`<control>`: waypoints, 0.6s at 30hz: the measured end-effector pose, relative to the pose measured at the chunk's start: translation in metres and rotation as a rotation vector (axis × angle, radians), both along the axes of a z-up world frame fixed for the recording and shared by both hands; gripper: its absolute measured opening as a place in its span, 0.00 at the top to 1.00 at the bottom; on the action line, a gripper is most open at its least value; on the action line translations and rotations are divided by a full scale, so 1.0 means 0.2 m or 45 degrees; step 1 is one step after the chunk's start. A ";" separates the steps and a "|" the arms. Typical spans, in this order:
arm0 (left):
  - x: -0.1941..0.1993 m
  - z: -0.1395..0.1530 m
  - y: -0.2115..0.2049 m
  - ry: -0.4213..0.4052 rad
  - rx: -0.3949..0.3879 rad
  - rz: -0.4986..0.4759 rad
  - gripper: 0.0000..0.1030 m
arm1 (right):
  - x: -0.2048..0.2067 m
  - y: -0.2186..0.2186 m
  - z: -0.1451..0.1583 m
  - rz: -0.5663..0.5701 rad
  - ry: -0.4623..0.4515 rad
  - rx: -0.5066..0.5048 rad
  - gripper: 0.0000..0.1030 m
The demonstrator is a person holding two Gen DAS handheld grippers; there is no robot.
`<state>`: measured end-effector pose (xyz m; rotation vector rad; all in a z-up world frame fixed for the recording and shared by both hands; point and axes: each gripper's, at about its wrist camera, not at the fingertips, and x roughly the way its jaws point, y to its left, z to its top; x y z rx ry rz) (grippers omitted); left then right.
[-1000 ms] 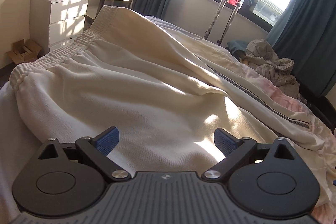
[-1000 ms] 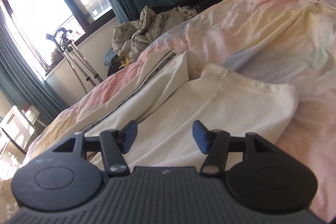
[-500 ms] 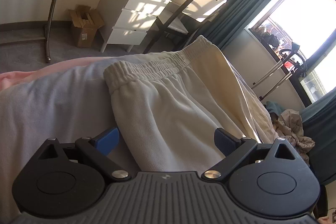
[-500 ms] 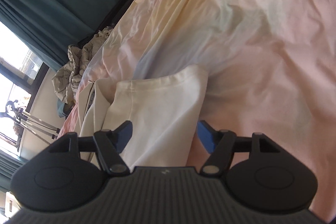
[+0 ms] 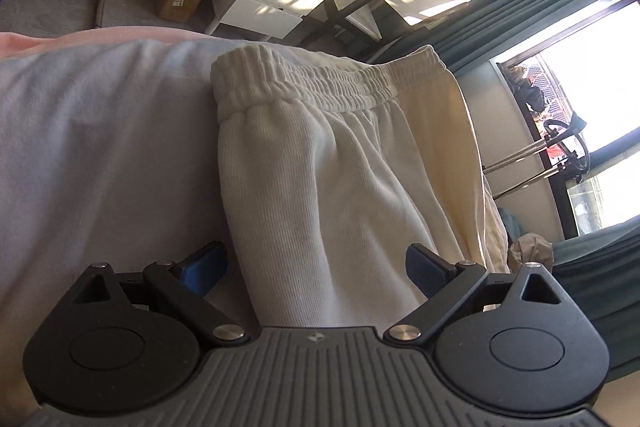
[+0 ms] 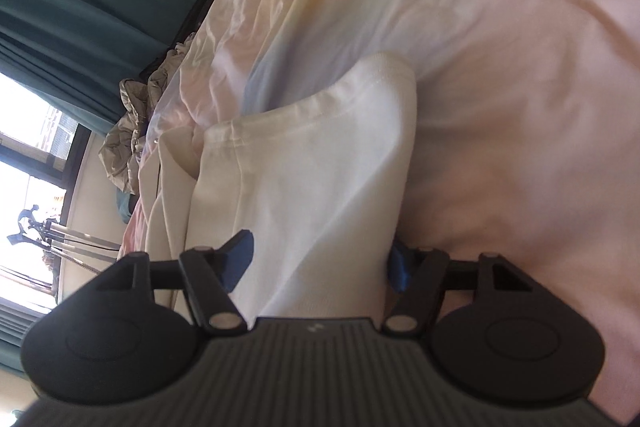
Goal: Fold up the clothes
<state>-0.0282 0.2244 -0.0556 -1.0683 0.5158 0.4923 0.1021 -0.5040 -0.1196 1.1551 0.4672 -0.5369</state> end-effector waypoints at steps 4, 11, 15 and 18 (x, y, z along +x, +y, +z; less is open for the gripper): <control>0.07 -0.04 -0.01 -0.020 -0.046 -0.045 0.38 | 0.03 0.01 -0.01 -0.020 -0.029 -0.040 0.87; -0.02 0.01 -0.04 -0.175 -0.067 -0.048 0.93 | -0.03 0.01 0.15 -0.034 -0.187 -0.137 0.95; -0.13 0.11 -0.05 -0.302 -0.076 -0.044 0.93 | -0.14 0.01 0.29 -0.051 -0.231 -0.177 0.96; -0.17 0.24 -0.06 -0.359 -0.032 -0.054 0.93 | -0.19 -0.02 0.39 -0.059 -0.260 -0.208 0.96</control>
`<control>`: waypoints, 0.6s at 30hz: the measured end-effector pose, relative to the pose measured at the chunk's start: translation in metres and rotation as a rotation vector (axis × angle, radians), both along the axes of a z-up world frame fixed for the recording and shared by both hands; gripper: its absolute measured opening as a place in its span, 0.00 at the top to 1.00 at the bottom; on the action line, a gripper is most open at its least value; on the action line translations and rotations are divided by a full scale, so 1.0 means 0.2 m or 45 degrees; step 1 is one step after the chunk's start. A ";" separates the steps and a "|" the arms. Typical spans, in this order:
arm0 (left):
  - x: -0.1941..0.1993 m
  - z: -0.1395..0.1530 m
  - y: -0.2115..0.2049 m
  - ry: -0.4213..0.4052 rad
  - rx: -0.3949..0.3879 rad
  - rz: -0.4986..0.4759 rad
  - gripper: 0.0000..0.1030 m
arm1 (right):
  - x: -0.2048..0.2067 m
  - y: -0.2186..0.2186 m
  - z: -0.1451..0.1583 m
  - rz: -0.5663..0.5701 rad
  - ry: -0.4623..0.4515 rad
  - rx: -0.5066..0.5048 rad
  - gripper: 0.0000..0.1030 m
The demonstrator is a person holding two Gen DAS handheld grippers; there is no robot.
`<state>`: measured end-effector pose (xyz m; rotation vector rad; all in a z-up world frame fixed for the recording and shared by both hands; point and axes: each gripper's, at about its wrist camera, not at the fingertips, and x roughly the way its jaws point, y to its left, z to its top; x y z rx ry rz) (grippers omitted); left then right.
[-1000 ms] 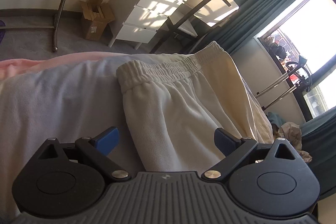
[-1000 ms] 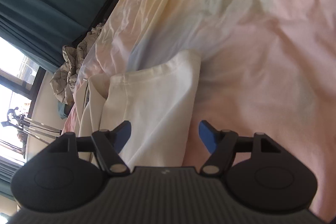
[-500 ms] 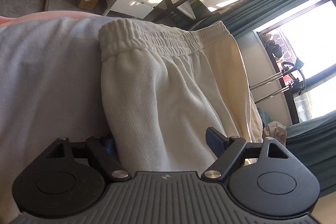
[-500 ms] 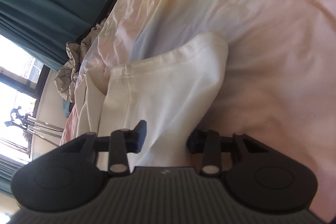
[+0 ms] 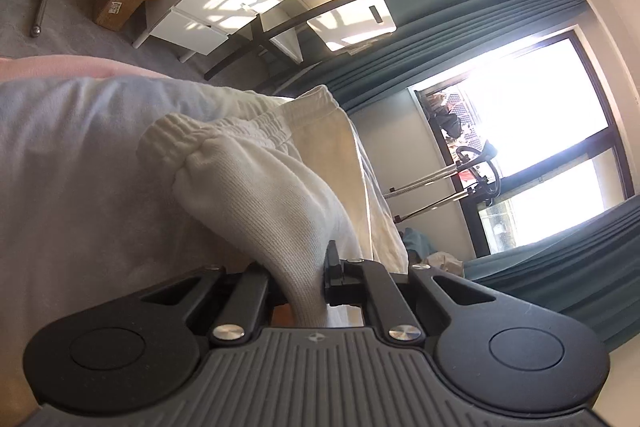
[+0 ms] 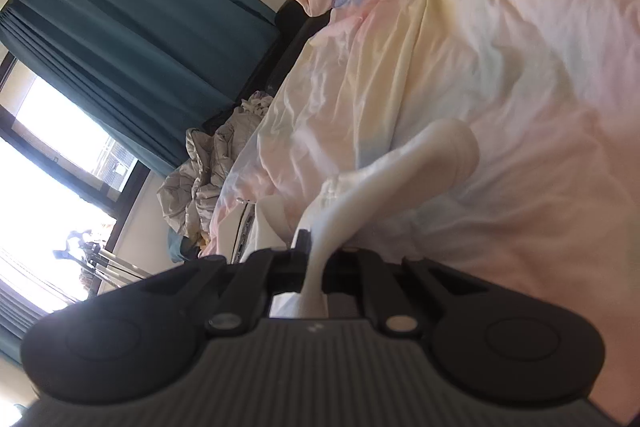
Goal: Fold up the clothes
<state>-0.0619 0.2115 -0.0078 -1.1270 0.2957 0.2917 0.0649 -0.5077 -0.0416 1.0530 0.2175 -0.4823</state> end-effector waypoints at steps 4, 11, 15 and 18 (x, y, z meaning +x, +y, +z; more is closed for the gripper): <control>0.20 0.16 0.01 -0.012 0.082 -0.055 0.93 | 0.13 -0.05 0.10 0.056 -0.022 -0.024 0.96; 0.92 0.39 0.04 0.038 0.256 -0.135 0.92 | 0.75 -0.05 0.29 0.163 -0.005 -0.158 0.96; 1.43 0.39 0.00 0.117 0.389 -0.188 0.92 | 1.24 -0.04 0.26 0.211 0.083 -0.220 0.96; 1.78 0.30 0.00 0.186 0.398 -0.214 0.92 | 1.57 -0.06 0.14 0.243 0.167 -0.225 0.96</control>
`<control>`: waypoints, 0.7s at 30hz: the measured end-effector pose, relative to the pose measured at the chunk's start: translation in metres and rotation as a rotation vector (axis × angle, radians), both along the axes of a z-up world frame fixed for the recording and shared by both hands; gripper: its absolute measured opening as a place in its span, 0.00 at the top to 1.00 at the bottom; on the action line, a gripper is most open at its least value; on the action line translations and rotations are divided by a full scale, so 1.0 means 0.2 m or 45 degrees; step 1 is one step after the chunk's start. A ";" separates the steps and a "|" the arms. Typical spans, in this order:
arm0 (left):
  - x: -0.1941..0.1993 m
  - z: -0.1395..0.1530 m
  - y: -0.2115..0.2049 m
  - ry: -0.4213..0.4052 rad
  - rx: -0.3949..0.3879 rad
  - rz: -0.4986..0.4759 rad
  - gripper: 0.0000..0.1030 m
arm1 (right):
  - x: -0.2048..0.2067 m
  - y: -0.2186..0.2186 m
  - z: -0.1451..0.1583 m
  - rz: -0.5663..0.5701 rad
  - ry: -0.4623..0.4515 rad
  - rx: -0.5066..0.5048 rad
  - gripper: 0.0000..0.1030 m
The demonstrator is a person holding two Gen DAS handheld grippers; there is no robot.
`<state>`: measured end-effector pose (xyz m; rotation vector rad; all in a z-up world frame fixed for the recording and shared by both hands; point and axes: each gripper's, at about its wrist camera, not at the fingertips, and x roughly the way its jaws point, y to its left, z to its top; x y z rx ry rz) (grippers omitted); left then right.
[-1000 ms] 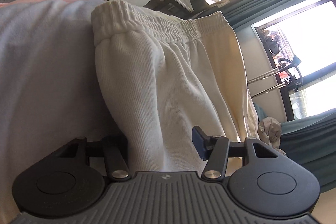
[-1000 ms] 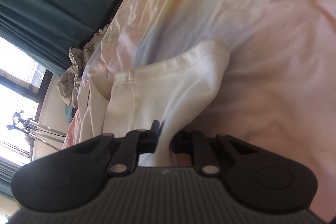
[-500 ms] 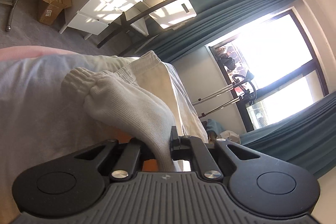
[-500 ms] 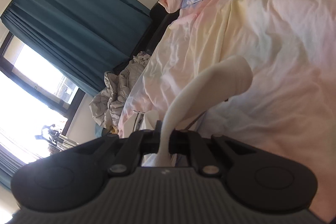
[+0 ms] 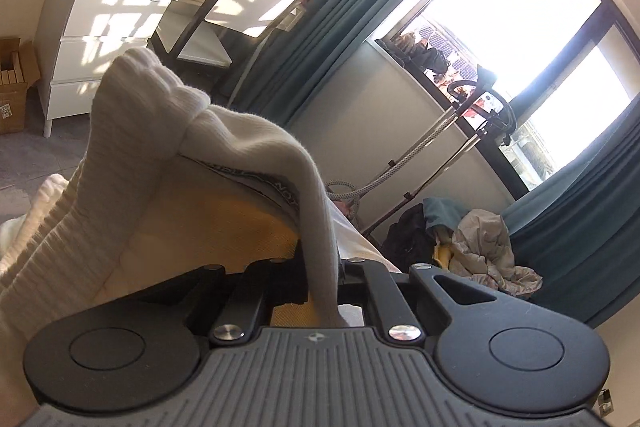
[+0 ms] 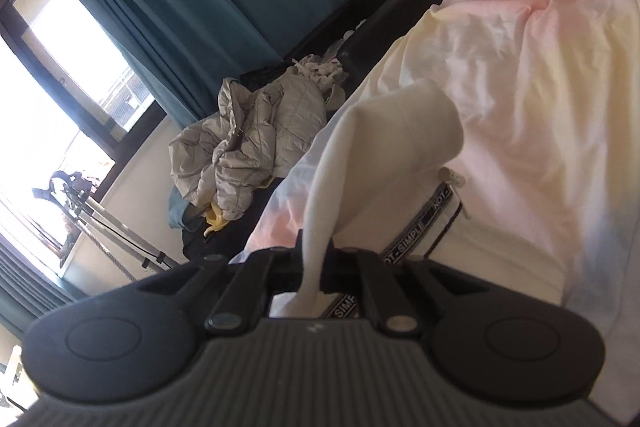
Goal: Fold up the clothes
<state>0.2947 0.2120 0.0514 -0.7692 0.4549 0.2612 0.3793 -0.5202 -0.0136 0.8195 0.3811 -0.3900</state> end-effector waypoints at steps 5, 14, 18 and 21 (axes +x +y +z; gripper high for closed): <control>0.47 -0.22 0.04 0.146 -0.012 0.022 0.92 | 0.40 -0.02 -0.21 0.071 0.119 -0.070 0.96; 0.67 -0.42 0.13 0.266 -0.065 0.008 0.81 | 0.63 -0.02 -0.30 0.292 0.160 -0.155 0.79; 0.56 -0.33 0.11 0.186 0.031 -0.020 0.23 | 0.51 -0.05 -0.22 0.349 0.067 -0.146 0.42; 0.38 -0.24 0.07 0.093 0.093 -0.052 0.13 | 0.35 -0.07 -0.12 0.363 0.006 -0.159 0.41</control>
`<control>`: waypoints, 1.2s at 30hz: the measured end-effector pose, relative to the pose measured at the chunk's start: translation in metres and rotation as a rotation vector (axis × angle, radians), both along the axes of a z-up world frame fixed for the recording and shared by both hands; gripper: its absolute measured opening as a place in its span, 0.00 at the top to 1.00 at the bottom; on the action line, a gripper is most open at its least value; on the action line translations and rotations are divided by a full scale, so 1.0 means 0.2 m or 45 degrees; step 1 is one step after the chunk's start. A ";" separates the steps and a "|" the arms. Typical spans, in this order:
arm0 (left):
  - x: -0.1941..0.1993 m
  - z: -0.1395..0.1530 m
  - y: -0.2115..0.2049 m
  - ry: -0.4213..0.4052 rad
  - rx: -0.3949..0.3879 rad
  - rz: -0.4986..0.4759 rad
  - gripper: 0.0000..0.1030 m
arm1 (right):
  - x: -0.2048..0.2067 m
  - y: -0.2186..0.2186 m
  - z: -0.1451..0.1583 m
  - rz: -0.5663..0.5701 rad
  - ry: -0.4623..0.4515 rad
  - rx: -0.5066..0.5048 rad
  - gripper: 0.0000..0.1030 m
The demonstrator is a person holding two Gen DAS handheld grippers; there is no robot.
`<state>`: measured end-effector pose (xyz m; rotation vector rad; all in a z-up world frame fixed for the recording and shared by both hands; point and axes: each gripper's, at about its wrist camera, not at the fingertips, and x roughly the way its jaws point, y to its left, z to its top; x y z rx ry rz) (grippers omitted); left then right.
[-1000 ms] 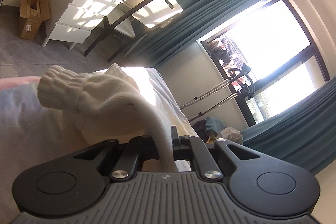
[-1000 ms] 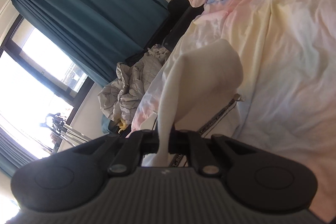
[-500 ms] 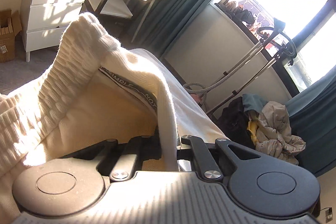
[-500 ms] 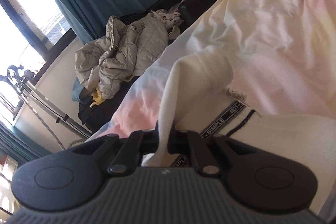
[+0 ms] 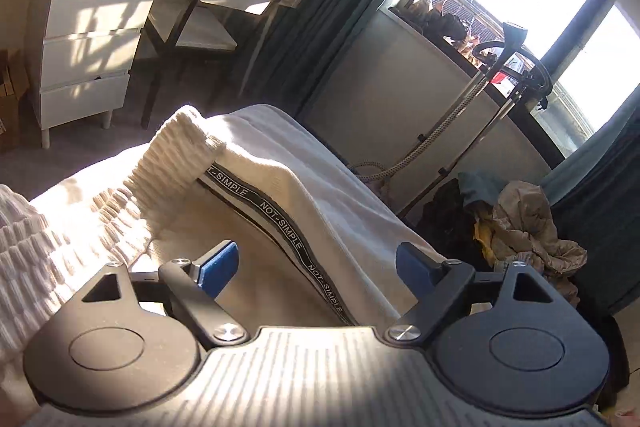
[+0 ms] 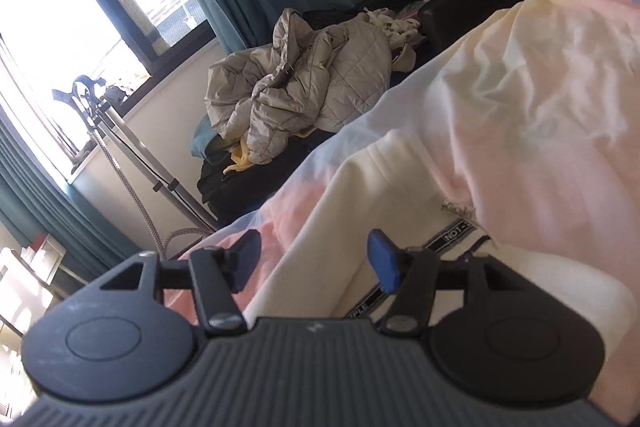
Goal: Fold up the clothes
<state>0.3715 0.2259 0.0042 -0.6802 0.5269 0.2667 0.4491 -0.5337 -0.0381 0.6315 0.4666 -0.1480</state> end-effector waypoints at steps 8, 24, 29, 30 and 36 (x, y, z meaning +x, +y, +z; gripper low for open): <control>-0.57 -0.01 0.00 -0.015 -0.204 -0.083 0.10 | -0.51 -0.07 0.02 -0.039 0.030 0.149 0.32; -0.61 -0.48 0.19 0.034 -0.550 0.040 0.10 | -0.38 0.15 -0.37 -0.012 0.118 0.520 0.26; -0.44 -0.50 0.18 0.006 -0.448 0.049 0.52 | -0.23 0.17 -0.45 -0.118 0.131 0.447 0.52; -0.42 -0.51 0.18 0.004 -0.448 0.065 0.57 | -0.22 0.18 -0.46 -0.135 0.125 0.422 0.62; -0.48 -0.36 0.18 -0.107 -0.461 0.098 0.84 | -0.29 0.27 -0.24 -0.147 -0.015 0.278 0.86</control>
